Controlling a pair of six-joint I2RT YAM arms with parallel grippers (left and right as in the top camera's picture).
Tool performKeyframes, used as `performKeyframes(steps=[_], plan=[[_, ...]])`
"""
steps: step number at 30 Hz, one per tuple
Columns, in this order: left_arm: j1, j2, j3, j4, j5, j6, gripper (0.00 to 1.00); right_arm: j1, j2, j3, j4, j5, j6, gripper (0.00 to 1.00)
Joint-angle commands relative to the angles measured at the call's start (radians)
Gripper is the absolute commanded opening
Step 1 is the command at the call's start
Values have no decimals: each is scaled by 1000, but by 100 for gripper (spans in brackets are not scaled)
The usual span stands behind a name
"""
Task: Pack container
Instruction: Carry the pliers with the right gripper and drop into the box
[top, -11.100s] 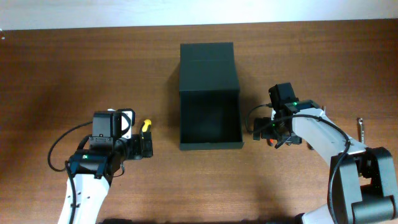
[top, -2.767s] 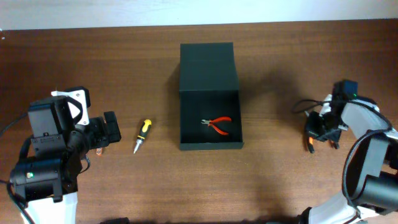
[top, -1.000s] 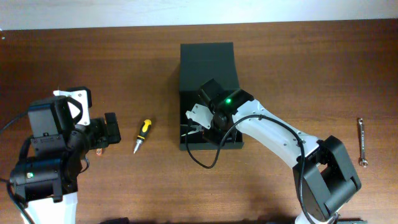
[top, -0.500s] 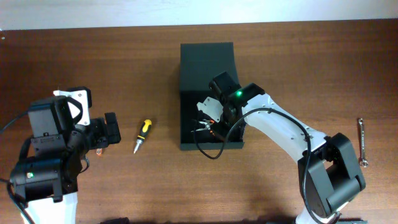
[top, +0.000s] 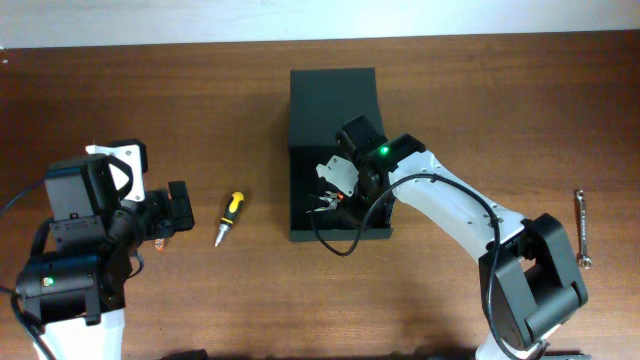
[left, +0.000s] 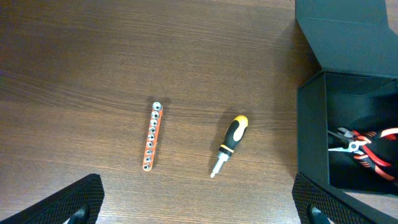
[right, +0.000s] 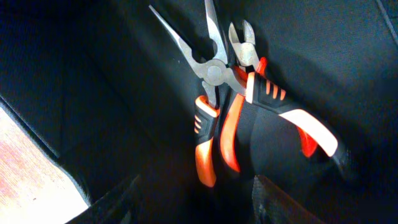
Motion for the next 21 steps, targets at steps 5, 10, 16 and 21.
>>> performKeyframes(steps=[5, 10, 16, 21], plan=[[4, 2, 17, 2, -3, 16, 99, -1, 1, 0, 2, -16, 5, 59], [4, 2, 17, -13, -3, 16, 99, -1, 1, 1, -5, -17, 5, 63], [4, 2, 17, -20, -3, 16, 99, -1, 1, 1, -9, -17, 5, 90], [4, 2, 17, -19, -3, 16, 99, -1, 0, 10, -11, -10, 6, 99]])
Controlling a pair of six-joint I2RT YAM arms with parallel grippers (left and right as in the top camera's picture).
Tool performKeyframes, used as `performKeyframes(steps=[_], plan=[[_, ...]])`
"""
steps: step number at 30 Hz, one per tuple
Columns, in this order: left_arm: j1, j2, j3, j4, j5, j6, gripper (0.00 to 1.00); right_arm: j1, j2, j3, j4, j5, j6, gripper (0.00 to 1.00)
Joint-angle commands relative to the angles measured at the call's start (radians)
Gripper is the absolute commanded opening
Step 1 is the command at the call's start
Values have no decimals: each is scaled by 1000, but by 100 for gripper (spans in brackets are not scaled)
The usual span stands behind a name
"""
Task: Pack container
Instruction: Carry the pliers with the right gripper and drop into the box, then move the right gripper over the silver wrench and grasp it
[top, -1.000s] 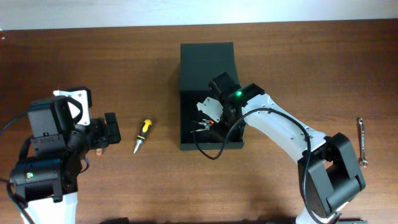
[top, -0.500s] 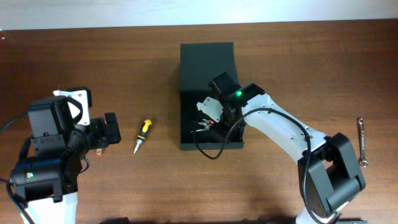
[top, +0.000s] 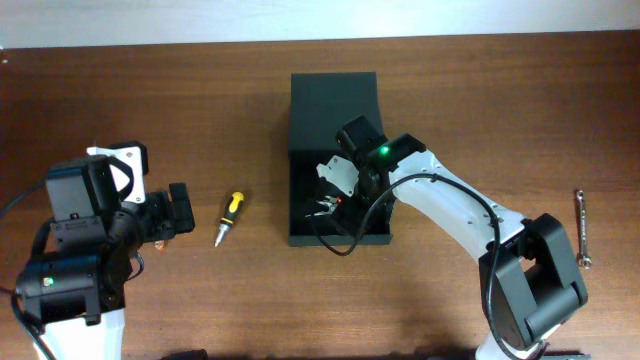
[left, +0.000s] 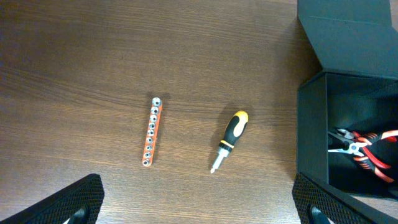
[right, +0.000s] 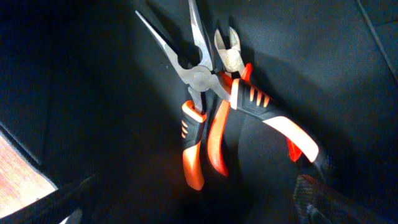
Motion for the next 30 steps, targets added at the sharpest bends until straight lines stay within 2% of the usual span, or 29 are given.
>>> performKeyframes(steps=[1, 5, 10, 14, 18, 23, 27, 30], plan=[[4, 2, 17, -3, -3, 16, 99, -1, 0, 21, -17, -2, 3, 99], [4, 2, 17, -3, -3, 16, 99, -3, -5, 122, -84, 54, 87, 99], [4, 2, 17, -3, -3, 16, 99, -11, -19, 381, -246, 174, 133, 99], [4, 2, 17, -3, -3, 16, 99, -89, -31, 654, -369, 382, 330, 99], [4, 2, 17, -3, -3, 16, 99, -254, -43, 876, -543, 557, 574, 99], [4, 2, 17, -3, -3, 16, 99, -551, -60, 1024, -728, 507, 724, 99], [4, 2, 17, -3, -3, 16, 99, -793, -61, 994, -758, 376, 719, 99], [4, 2, 17, -3, -3, 16, 99, -934, -60, 917, -758, 361, 688, 99]])
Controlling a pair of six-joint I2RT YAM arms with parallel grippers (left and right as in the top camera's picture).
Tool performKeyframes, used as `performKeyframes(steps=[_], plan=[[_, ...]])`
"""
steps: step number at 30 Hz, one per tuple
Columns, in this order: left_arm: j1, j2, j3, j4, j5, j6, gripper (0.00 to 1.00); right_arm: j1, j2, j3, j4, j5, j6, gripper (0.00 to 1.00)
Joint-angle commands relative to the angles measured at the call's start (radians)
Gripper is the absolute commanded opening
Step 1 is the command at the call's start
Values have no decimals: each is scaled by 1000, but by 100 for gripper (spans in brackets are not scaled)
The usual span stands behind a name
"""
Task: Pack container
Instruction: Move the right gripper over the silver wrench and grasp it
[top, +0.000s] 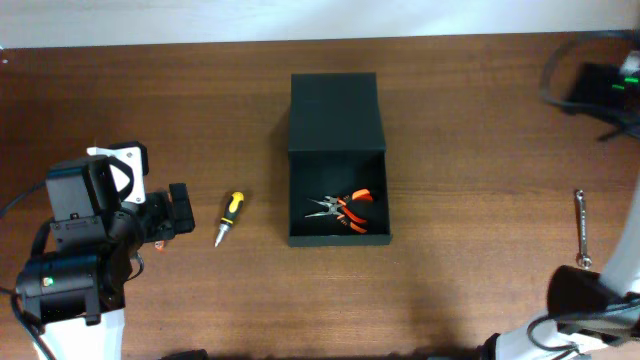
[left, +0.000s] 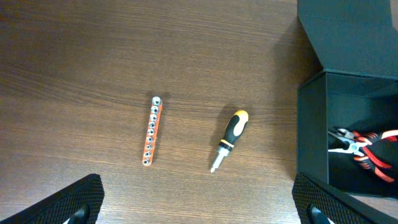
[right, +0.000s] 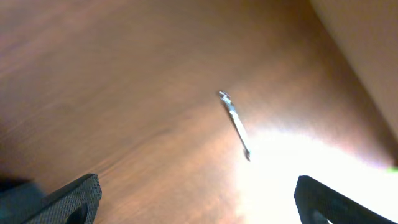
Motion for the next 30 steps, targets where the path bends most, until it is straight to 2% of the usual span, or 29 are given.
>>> performKeyframes(steps=[1, 6, 10, 14, 23, 30], plan=[[4, 2, 16, 0, -3, 16, 99, -134, -11, -87, -6, -56, -4, 99], [4, 2, 16, 6, -3, 16, 99, -262, -9, -285, 44, -56, -186, 99], [4, 2, 16, 7, -3, 16, 99, -287, -7, -443, 154, -66, -260, 99], [4, 2, 16, 6, -3, 16, 99, -286, -1, -602, 309, -93, -398, 99], [4, 2, 16, 0, -3, 16, 99, -301, 22, -918, 631, -104, -496, 99], [4, 2, 16, -23, -3, 16, 99, -304, 30, -1054, 788, -145, -595, 99]])
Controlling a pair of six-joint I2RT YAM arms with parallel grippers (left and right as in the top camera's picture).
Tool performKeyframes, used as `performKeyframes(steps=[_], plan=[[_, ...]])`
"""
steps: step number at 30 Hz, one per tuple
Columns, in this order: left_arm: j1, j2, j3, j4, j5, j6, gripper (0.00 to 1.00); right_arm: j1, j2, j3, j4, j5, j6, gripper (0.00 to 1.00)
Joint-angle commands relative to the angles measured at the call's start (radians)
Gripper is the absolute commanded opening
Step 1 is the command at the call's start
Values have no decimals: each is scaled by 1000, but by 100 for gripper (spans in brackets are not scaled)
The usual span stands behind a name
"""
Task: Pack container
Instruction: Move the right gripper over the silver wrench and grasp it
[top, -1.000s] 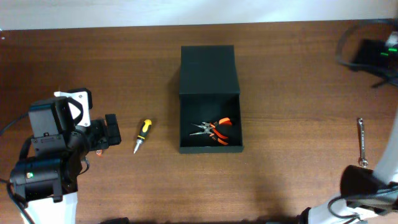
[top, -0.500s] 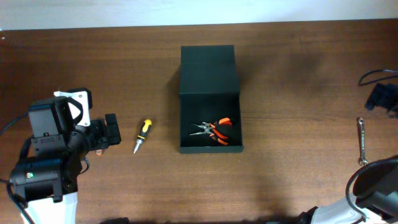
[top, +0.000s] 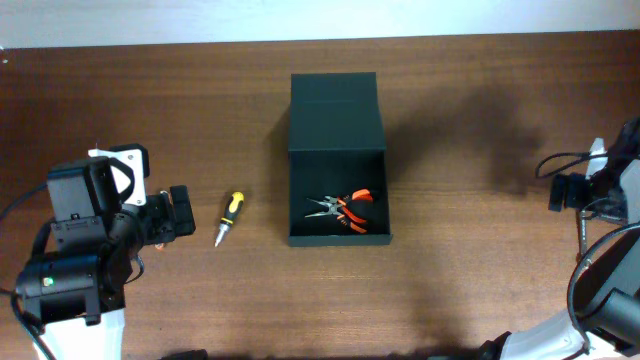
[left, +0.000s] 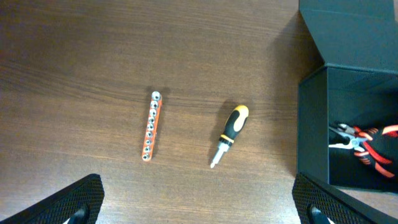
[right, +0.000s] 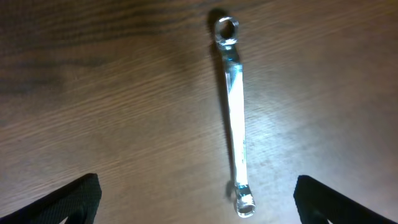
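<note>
The black box (top: 337, 200) stands open mid-table, its lid (top: 335, 108) folded back, with two orange-handled pliers (top: 342, 209) lying inside. A yellow-and-black screwdriver (left: 229, 134) and an orange bit strip (left: 151, 126) lie on the wood left of the box (left: 348, 118). My left gripper (left: 199, 211) hovers open above them, holding nothing. At the right edge a silver wrench (right: 234, 127) lies on the table, and my right gripper (right: 199, 208) hangs open directly over it, fingers on either side, not touching it.
The brown wooden table (top: 470, 280) carries everything. The left arm's base (top: 70, 260) fills the near-left corner. The right arm and its cable (top: 600, 200) stand at the table's right edge.
My right gripper was high at the far right corner with the wrench small in its view. It now sits low over the wrench, still open. The left arm has barely moved.
My right gripper first stood inside the box just above the pliers lying there, then a little higher with its fingers wide apart. It was later out of the box at the far right, and now hangs over the wrench. The left gripper stayed open over the screwdriver.
</note>
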Motion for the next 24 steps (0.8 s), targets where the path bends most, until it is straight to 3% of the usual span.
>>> performKeyframes(steps=[1, 14, 24], plan=[[4, 2, 16, -3, -3, 16, 99, -13, 18, -38, 45, -37, -55, 99], [4, 2, 16, 2, -3, 16, 99, -151, 65, -49, 151, -197, -107, 99], [4, 2, 16, 5, -3, 16, 99, -155, 149, -49, 163, -217, -107, 99]])
